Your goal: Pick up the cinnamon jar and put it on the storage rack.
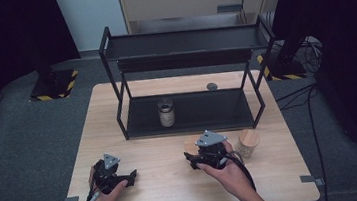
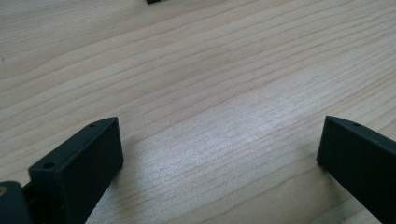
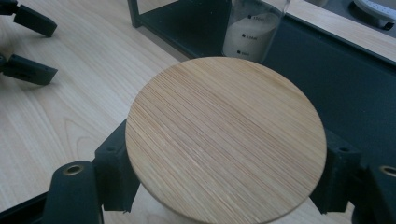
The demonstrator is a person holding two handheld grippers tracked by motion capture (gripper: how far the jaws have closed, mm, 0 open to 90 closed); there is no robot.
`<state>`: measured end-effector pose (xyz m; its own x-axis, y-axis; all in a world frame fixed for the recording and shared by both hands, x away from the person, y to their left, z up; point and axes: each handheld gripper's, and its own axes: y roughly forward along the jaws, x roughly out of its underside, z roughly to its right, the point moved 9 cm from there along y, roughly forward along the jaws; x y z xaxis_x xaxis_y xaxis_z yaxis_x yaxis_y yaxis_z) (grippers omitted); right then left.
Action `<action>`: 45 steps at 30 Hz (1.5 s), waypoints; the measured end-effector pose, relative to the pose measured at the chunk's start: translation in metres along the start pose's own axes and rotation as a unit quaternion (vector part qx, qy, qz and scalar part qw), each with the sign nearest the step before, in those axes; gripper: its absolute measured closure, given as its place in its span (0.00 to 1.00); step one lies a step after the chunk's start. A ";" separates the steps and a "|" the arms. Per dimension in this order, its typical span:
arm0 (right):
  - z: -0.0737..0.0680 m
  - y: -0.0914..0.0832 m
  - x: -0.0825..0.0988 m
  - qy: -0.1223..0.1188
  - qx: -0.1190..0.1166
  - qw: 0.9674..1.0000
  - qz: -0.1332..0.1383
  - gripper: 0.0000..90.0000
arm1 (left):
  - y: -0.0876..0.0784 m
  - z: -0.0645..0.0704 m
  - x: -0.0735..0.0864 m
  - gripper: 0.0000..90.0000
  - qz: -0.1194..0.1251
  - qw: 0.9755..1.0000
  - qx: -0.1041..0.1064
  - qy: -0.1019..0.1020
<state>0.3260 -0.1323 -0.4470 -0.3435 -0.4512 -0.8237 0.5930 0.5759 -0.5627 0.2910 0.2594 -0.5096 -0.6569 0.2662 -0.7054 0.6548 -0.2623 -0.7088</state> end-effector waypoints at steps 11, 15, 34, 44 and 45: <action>0.007 0.008 -0.001 0.009 0.015 1.000 -0.009 0.28 | 0.000 0.000 0.000 0.00 0.000 1.000 0.000 0.000; 0.009 0.009 -0.004 0.012 0.020 1.000 -0.009 0.28 | 0.000 0.000 0.000 0.00 0.000 1.000 0.000 0.000; 0.020 0.021 -0.020 0.019 0.042 0.999 -0.003 0.28 | 0.000 0.000 0.000 0.00 0.000 1.000 0.000 0.000; 0.033 0.030 -0.030 0.033 0.057 0.998 -0.002 0.28 | 0.000 0.000 0.000 0.00 0.000 1.000 0.001 0.001; 0.034 0.032 -0.031 0.034 0.060 0.998 -0.002 0.28 | 0.000 0.000 0.000 0.00 0.000 1.000 0.001 0.001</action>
<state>0.3804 -0.1233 -0.4373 -0.3933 -0.4035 -0.8261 0.6728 0.4861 -0.5577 0.2912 0.2596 -0.5095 -0.6565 0.2680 -0.7051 0.6541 -0.2633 -0.7091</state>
